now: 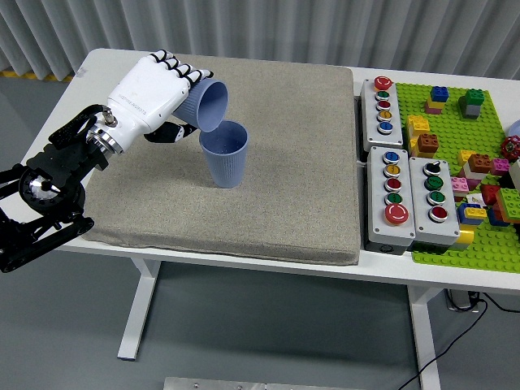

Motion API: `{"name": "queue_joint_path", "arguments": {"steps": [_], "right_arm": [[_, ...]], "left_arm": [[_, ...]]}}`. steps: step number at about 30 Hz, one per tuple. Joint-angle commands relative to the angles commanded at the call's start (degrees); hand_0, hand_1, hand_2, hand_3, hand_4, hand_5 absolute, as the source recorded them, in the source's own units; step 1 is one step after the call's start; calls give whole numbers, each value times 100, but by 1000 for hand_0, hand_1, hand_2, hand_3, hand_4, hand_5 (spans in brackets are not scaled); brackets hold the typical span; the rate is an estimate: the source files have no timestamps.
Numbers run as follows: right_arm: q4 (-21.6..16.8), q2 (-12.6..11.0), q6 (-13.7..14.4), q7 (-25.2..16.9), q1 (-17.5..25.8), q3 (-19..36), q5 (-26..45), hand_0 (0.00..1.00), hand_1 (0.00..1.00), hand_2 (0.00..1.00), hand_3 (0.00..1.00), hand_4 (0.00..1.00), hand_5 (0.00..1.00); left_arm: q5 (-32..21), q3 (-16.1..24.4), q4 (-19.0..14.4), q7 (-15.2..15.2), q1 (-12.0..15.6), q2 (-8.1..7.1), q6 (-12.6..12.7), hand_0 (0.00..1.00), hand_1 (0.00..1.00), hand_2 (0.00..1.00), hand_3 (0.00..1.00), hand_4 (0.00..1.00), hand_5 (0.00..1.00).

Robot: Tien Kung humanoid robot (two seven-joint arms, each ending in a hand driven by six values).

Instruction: Pick cup pour cup place

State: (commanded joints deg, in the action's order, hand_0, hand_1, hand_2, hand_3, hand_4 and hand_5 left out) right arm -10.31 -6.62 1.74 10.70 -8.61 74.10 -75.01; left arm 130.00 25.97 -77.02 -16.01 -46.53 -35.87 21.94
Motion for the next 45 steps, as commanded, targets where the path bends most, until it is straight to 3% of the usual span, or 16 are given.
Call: {"name": "queue_joint_path", "arguments": {"steps": [28,36,45], "right_arm": [[0,3,1,2,-4,-7,13,698,695,629,619,179,333],[0,5,-6,5,24,25,-37,698,695,630,619,179,333],[0,12,-19,16,63,53,-107,698,695,630,619,178,334]], "left_arm": [[0,-52,-8,-72,-46,9,23,710,589,605,612,520,55],[0,243,-28,130,130,6,348,703,588,595,605,521,56],[-749,499,-100,335,331,16,565,698,583,594,603,520,55]]}}
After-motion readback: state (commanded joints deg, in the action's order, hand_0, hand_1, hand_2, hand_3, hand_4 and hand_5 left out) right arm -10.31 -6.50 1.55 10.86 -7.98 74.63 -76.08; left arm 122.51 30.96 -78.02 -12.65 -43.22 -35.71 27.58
